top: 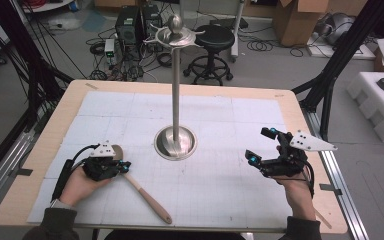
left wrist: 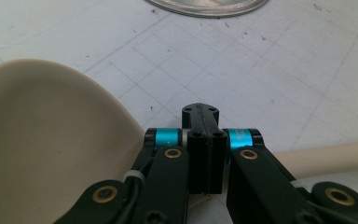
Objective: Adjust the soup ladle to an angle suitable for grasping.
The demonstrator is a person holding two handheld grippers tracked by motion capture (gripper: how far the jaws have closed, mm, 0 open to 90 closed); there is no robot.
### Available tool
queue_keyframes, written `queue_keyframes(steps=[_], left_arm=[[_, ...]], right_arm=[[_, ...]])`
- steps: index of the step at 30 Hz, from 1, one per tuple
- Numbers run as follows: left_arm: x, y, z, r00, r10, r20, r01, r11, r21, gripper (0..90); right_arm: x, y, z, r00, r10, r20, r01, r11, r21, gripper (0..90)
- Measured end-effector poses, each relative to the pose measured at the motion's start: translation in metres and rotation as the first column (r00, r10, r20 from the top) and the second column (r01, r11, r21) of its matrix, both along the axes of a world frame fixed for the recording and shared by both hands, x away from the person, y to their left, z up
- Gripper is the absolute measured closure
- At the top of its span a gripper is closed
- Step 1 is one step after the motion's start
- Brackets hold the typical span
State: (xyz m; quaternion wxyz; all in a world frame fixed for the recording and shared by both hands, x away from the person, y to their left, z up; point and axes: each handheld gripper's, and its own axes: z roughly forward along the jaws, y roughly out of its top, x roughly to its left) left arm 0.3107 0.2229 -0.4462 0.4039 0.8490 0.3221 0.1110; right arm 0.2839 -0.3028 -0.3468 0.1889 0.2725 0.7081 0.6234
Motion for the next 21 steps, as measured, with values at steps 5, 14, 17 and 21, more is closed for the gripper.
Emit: queue_keyframes(steps=[5,14,17,21], left_arm=[[-0.005,0.003,0.0,0.9998,0.02,0.001,-0.02,0.9998,-0.002,90.0],[-0.021,0.016,0.0,0.9975,0.07,-0.002,-0.07,0.9975,-0.009,90.0],[-0.028,0.022,0.0,0.9962,0.087,-0.001,-0.087,0.9961,-0.013,90.0],[-0.038,0.028,0.001,0.9927,0.121,-0.001,-0.121,0.9927,-0.004,90.0]], right_arm=[[0.001,0.005,-0.002,0.9997,0.024,-0.007,-0.025,1.0,-0.019,1.0],[0.001,0.002,-0.001,0.9998,0.021,-0.003,-0.021,1.0,-0.003,1.0],[0.001,0.002,-0.002,0.9997,0.023,-0.006,-0.023,1.0,-0.004,1.0],[0.001,0.002,-0.002,0.9997,0.024,-0.007,-0.024,1.0,-0.008,1.0]])
